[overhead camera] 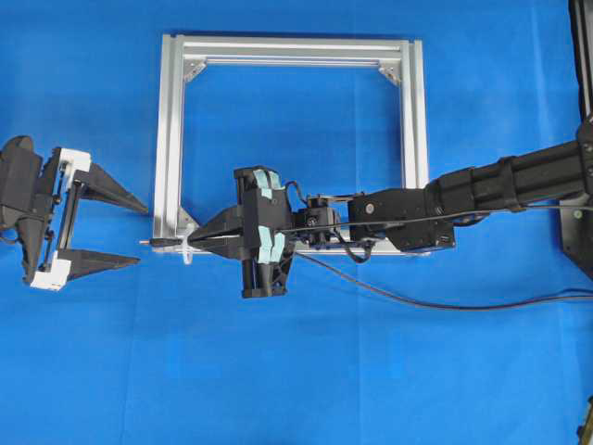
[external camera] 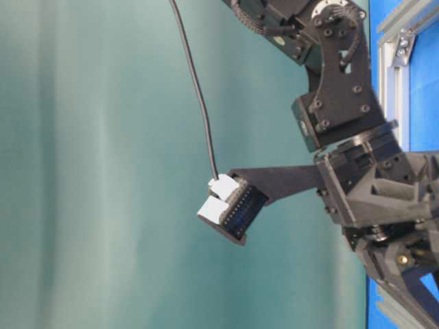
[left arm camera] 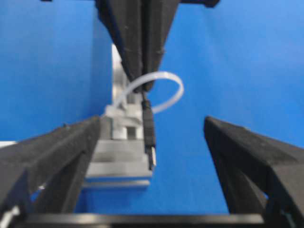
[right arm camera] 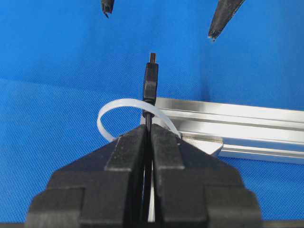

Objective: Insert the wire through the string loop located on the left side.
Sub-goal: 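Move the left gripper to the plug tip and close on it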

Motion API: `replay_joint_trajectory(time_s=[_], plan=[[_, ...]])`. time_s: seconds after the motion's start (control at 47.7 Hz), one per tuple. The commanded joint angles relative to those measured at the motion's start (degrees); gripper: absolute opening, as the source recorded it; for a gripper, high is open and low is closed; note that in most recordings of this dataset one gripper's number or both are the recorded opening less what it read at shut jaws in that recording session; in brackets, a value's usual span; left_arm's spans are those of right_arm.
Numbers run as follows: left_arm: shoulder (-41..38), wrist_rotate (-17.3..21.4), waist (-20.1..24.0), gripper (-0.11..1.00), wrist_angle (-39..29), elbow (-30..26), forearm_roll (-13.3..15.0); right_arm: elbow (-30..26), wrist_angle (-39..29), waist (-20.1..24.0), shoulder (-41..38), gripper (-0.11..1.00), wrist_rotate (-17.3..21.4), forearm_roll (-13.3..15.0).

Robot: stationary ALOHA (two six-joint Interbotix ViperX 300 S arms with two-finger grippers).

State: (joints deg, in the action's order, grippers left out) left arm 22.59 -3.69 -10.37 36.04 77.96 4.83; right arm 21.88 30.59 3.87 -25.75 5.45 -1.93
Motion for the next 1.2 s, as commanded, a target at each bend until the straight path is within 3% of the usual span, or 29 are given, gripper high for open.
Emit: replay_joint_trajectory(time_s=[0.0,0.399,1.175], plan=[[-1.05,-0.18,-0.09,0.90,-0.88,-1.49,-0.26,-0.53,0.18,-0.18,1.23,0.00,0.09,-0.18],[-14.85,-0.26,-0.70,0.89,-0.97,-6.50,-0.18,-0.44,0.18,-0.18,1.23,0.00,0.09,-0.18],[-14.77,-0.09,-0.70,0.89,0.26,-6.33,-0.18,-0.53,0.18,-0.18,1.32,0.00,0.09,-0.18]])
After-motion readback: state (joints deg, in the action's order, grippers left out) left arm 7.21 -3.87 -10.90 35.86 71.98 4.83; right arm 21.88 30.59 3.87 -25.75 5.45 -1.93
